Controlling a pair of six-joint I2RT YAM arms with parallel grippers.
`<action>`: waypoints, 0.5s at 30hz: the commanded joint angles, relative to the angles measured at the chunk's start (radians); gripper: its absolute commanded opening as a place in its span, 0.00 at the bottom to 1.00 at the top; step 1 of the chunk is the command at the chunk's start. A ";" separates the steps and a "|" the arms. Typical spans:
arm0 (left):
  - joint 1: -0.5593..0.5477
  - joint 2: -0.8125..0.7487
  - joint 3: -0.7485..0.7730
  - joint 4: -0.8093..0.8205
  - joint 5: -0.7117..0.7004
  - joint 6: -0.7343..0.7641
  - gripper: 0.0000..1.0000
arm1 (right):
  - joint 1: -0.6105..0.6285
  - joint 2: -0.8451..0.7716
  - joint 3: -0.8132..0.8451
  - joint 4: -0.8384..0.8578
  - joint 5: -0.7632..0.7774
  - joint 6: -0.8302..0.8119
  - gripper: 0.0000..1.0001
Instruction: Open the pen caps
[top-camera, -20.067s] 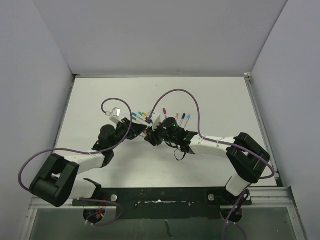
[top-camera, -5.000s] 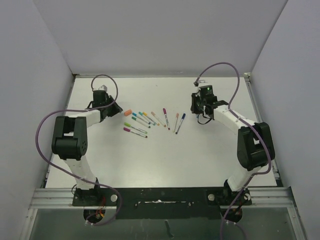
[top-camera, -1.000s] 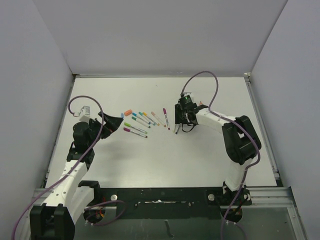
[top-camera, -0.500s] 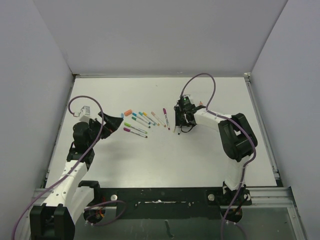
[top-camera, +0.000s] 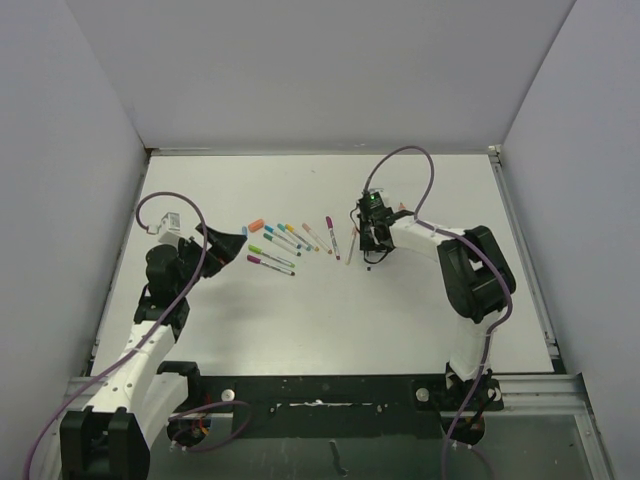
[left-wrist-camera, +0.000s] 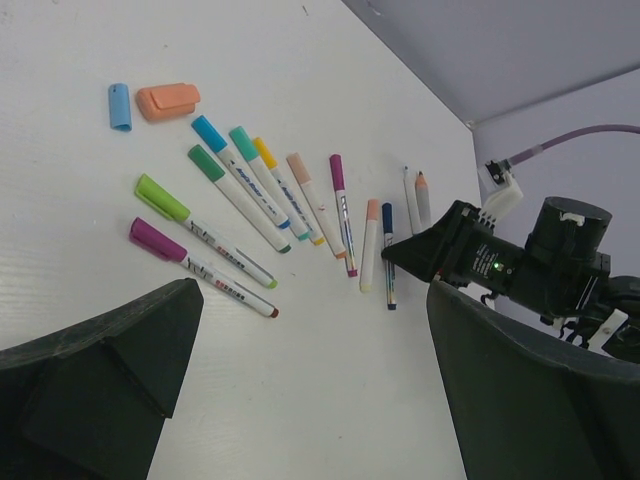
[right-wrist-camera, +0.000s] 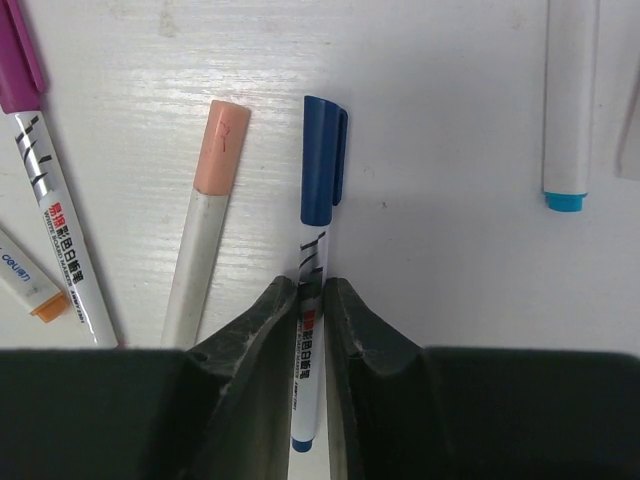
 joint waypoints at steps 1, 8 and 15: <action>-0.002 -0.014 -0.021 0.123 0.033 -0.025 0.98 | -0.013 0.023 -0.020 0.035 -0.049 0.019 0.12; -0.006 0.045 -0.025 0.216 0.103 -0.071 0.98 | -0.030 -0.060 -0.076 0.109 -0.045 -0.022 0.00; -0.104 0.147 -0.012 0.303 0.066 -0.084 0.98 | 0.003 -0.236 -0.187 0.272 -0.083 -0.156 0.00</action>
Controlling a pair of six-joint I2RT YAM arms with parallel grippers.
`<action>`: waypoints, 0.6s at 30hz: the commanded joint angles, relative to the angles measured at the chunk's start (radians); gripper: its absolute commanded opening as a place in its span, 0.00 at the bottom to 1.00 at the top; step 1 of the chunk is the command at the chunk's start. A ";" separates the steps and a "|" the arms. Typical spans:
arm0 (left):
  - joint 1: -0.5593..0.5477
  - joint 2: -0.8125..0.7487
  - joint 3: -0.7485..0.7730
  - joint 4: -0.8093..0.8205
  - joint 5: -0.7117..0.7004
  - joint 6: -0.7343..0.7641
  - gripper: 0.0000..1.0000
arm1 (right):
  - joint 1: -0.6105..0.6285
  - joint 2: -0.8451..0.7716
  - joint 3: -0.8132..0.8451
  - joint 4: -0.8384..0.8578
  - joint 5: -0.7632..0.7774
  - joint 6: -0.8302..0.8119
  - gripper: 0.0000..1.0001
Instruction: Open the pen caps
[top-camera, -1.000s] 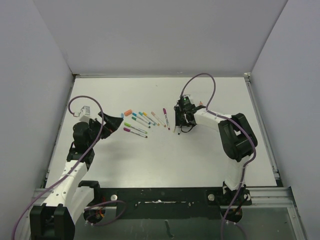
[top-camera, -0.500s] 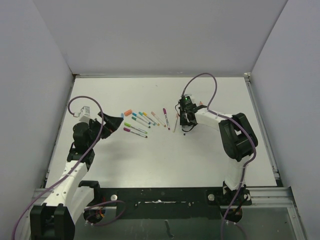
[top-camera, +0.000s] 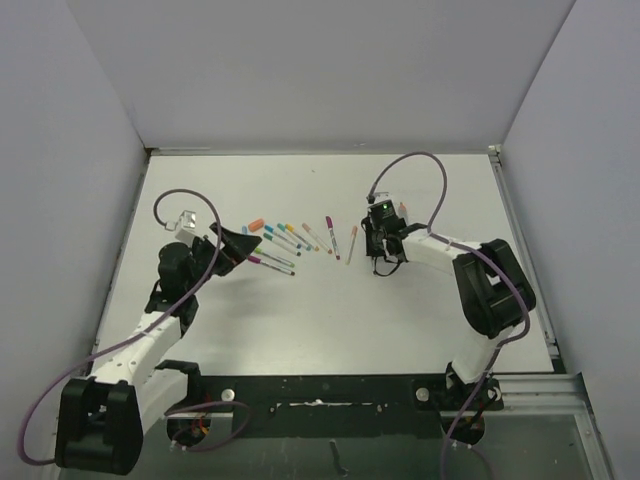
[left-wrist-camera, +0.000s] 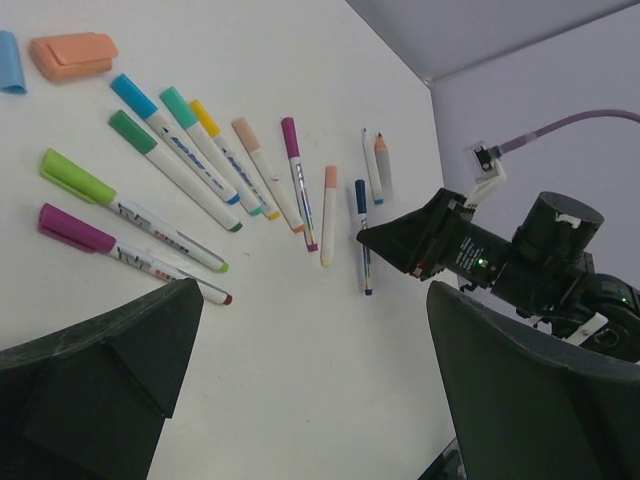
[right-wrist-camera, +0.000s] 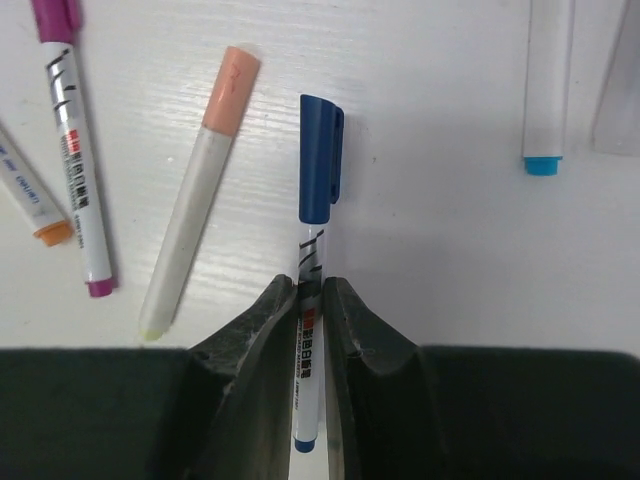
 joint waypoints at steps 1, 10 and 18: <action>-0.074 0.063 0.028 0.139 -0.011 -0.008 0.98 | 0.027 -0.137 -0.031 0.145 -0.061 -0.113 0.00; -0.204 0.296 0.131 0.227 -0.043 0.006 0.94 | 0.100 -0.195 -0.062 0.203 -0.243 -0.221 0.00; -0.278 0.423 0.233 0.245 -0.082 0.042 0.87 | 0.181 -0.200 -0.047 0.206 -0.315 -0.265 0.00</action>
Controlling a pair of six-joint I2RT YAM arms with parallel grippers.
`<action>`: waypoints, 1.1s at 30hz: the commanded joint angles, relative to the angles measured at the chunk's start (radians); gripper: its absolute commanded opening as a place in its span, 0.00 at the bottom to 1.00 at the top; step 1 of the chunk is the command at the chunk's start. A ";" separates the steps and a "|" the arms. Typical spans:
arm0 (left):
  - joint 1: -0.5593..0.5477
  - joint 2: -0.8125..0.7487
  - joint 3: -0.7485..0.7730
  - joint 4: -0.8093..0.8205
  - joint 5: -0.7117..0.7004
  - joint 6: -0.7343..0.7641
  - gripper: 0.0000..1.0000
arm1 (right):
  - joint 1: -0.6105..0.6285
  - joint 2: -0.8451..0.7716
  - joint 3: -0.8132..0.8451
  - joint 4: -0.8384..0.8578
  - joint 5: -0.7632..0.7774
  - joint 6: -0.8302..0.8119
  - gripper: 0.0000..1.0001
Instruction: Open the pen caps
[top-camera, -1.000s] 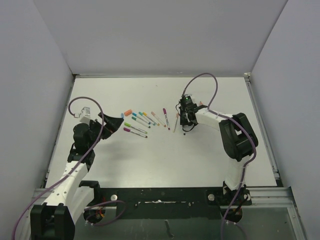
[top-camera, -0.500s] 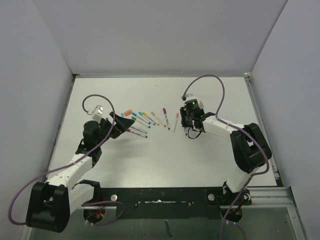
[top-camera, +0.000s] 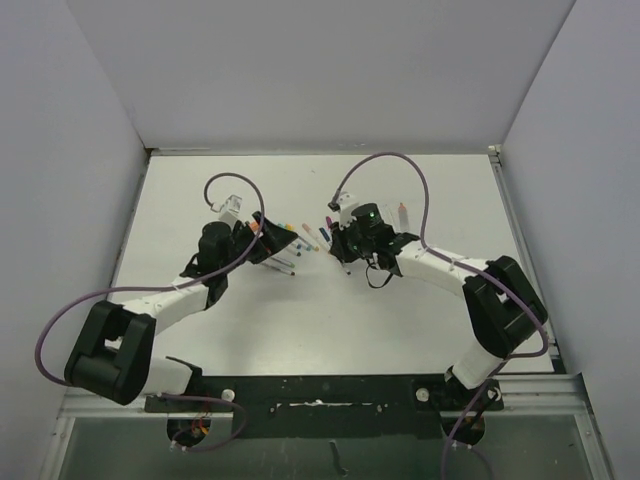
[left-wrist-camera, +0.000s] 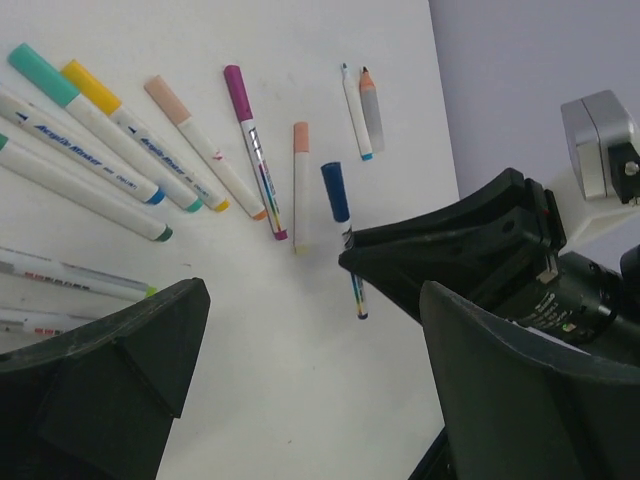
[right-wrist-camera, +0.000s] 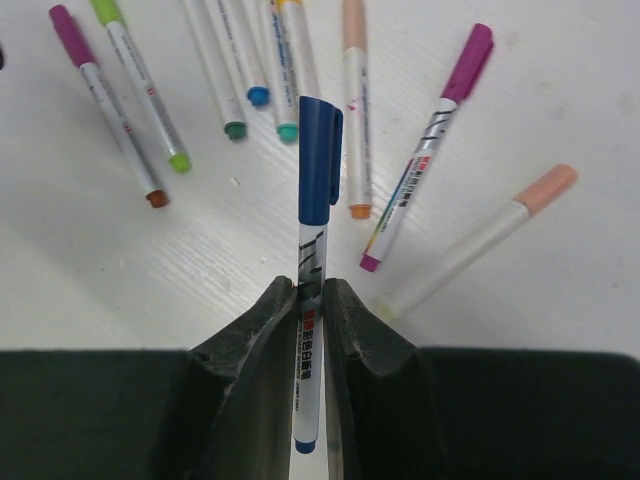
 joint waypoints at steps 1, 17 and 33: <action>-0.040 0.052 0.087 0.089 -0.039 0.042 0.86 | 0.045 -0.038 0.015 0.058 -0.056 -0.047 0.00; -0.127 0.200 0.125 0.142 -0.091 0.043 0.79 | 0.145 -0.054 0.044 0.079 -0.075 -0.067 0.00; -0.140 0.202 0.111 0.181 -0.107 0.031 0.46 | 0.166 -0.083 0.035 0.102 -0.091 -0.067 0.00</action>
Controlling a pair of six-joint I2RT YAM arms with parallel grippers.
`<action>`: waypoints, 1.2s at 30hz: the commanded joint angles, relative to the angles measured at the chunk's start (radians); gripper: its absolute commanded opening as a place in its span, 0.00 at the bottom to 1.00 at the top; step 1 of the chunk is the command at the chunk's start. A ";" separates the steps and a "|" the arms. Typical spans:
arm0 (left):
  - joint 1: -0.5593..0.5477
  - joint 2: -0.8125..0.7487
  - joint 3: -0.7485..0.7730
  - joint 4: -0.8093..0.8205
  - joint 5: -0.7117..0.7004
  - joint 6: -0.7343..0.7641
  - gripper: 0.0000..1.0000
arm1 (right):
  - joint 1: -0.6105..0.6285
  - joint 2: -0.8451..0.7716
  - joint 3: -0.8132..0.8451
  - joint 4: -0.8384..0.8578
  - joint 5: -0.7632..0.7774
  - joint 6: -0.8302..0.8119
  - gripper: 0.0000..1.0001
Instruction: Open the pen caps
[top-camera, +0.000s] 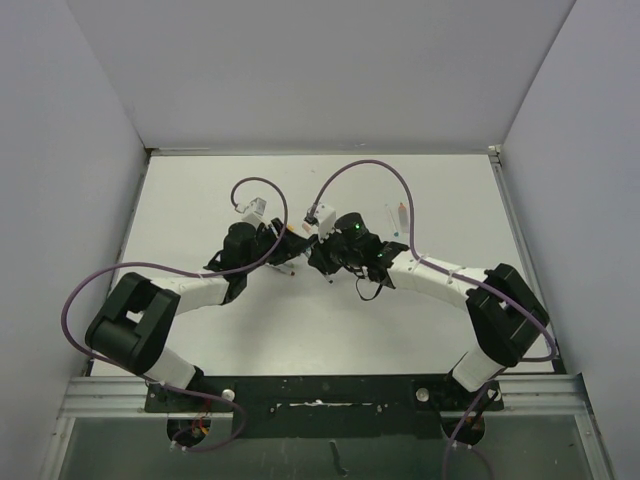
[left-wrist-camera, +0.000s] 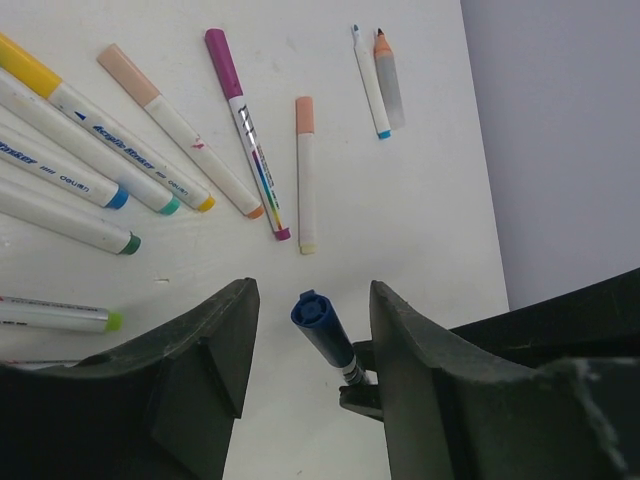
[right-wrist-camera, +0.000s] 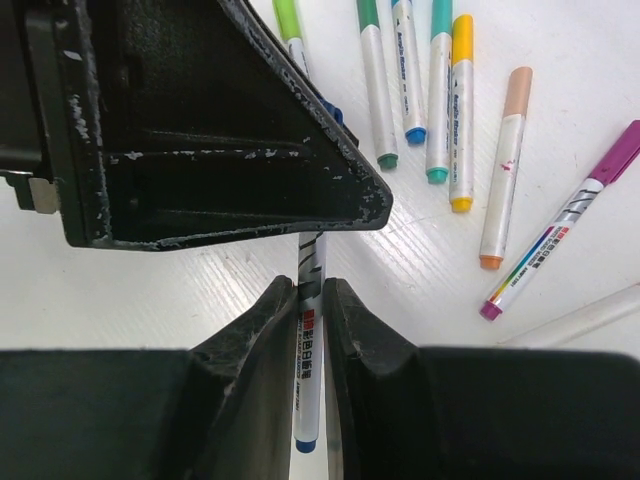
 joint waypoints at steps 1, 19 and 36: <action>-0.004 0.001 0.030 0.094 -0.021 -0.004 0.45 | 0.007 -0.046 0.033 0.060 -0.020 -0.008 0.00; -0.005 -0.025 0.019 0.103 -0.032 -0.024 0.00 | 0.008 -0.022 0.043 0.052 -0.019 -0.010 0.31; -0.033 -0.050 0.017 0.116 -0.037 -0.043 0.00 | 0.009 0.029 0.078 0.065 -0.014 -0.005 0.32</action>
